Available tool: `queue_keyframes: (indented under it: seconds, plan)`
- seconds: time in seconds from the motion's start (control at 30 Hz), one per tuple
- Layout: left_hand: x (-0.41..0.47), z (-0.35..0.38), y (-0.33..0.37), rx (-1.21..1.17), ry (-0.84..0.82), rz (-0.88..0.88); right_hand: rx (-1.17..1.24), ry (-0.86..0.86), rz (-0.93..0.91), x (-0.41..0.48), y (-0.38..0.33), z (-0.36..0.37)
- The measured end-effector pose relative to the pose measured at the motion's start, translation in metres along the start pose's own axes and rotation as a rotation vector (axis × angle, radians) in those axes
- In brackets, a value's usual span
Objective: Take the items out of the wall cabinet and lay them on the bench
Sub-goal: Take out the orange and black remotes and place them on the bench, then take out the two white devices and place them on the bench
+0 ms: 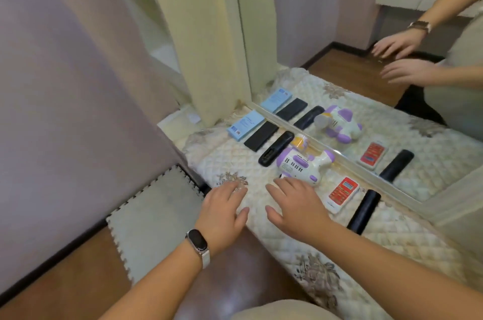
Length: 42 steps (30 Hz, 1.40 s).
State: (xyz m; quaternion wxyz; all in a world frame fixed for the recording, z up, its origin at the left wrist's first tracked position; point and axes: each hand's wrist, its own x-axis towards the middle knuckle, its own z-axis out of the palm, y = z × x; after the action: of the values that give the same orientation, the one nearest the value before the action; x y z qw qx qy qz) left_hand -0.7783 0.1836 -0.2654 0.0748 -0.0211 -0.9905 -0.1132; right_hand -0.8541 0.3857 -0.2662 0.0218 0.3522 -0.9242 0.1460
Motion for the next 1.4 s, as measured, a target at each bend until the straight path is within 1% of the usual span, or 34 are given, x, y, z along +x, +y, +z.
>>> queue_keyframes:
  seconds: [0.1, 0.23, 0.37, 0.53, 0.73, 0.87, 1.07, 1.27, 1.4]
  plan:
    - [-0.036, -0.026, -0.035, -0.004, 0.054, -0.092, -0.029, 0.008, -0.133, 0.020, -0.054, 0.005]
    - [-0.101, -0.059, -0.096, 0.015, 0.094, -0.236, -0.074, -0.043, -0.288, 0.047, -0.143, 0.020]
    - [-0.172, -0.092, -0.162, 0.064, 0.188, -0.362, -0.090, -0.047, -0.403, 0.068, -0.241, 0.036]
    - [-0.261, -0.124, -0.236, 0.126, 0.334, -0.497, -0.101, -0.034, -0.600, 0.088, -0.358, 0.058]
    - [-0.359, -0.161, -0.290, 0.187, 0.380, -0.692, -0.048, -0.006, -0.784, 0.098, -0.486, 0.081]
    - [-0.412, -0.181, -0.313, 0.237, 0.446, -0.817, -0.028, -0.007, -0.939, 0.107, -0.556, 0.095]
    - [-0.478, -0.205, -0.342, 0.319, 0.424, -1.039, 0.038, -0.042, -1.155, 0.121, -0.648, 0.120]
    - [-0.515, -0.228, -0.385, 0.421, 0.383, -1.246, 0.119, -0.045, -1.404, 0.157, -0.737, 0.156]
    - [-0.519, -0.249, -0.420, 0.477, 0.374, -1.385, 0.204, -0.086, -1.479, 0.189, -0.792, 0.167]
